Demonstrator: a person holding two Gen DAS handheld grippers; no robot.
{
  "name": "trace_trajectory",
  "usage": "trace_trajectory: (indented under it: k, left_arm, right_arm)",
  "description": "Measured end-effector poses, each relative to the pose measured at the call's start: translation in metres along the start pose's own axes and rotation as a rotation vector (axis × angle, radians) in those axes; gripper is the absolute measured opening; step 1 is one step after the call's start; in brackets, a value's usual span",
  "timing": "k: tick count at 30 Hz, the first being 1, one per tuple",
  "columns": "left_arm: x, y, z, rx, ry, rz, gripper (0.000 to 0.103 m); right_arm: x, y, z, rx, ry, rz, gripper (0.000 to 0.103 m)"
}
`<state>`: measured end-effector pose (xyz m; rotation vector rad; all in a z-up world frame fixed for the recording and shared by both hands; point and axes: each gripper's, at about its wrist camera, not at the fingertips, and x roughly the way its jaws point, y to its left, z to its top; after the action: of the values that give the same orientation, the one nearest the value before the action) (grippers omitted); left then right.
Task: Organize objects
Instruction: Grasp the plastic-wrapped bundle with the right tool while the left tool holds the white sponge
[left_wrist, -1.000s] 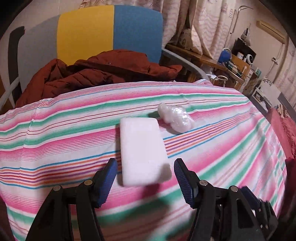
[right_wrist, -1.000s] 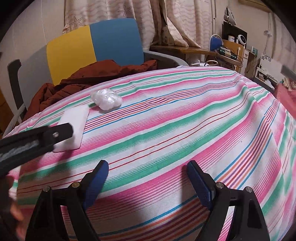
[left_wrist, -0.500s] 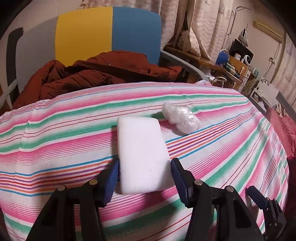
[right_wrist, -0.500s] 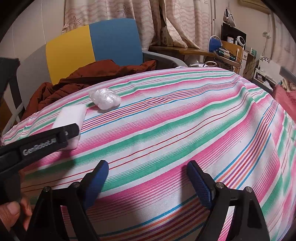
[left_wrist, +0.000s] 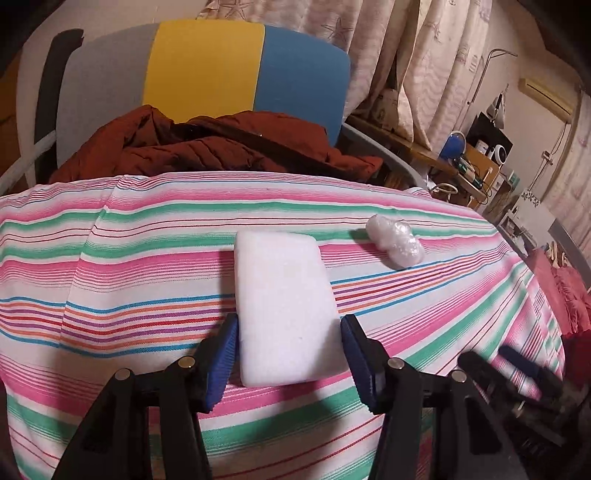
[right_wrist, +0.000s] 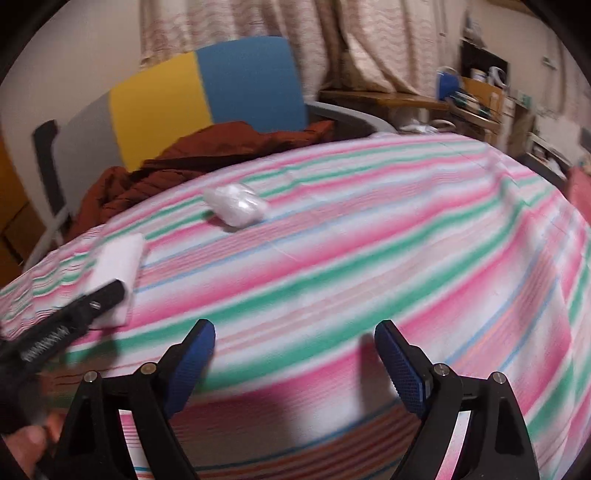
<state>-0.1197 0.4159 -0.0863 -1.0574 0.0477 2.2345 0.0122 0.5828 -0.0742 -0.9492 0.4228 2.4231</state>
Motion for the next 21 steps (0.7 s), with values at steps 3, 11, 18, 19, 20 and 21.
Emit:
trace_trajectory:
  k: [3,11,18,19,20,21]
  left_arm:
    - [0.001,0.001,0.0,-0.001,-0.005,-0.004,0.056]
    - [0.002,0.003,-0.002,-0.014,-0.013,-0.024,0.056]
    - [0.003,0.004,-0.004,-0.014,-0.021,-0.032,0.057]
    - [0.002,0.004,-0.004,-0.014,-0.021,-0.032,0.057]
    - [0.002,0.004,-0.004,-0.014,-0.021,-0.033,0.057]
    - [0.002,0.004,-0.005,-0.015,-0.021,-0.034,0.056]
  right_arm:
    - [0.007,0.012,0.03,-0.04,-0.044,0.053,0.088]
    - [0.082,0.024,0.082,-0.067,-0.02,0.043,0.081]
    - [0.109,0.033,0.085,-0.089,0.039,0.13,0.064]
    - [0.112,0.038,0.083,-0.109,0.054,0.128,0.053]
    - [0.113,0.04,0.082,-0.124,0.059,0.117,0.053]
    - [0.113,0.042,0.081,-0.132,0.056,0.108,0.052]
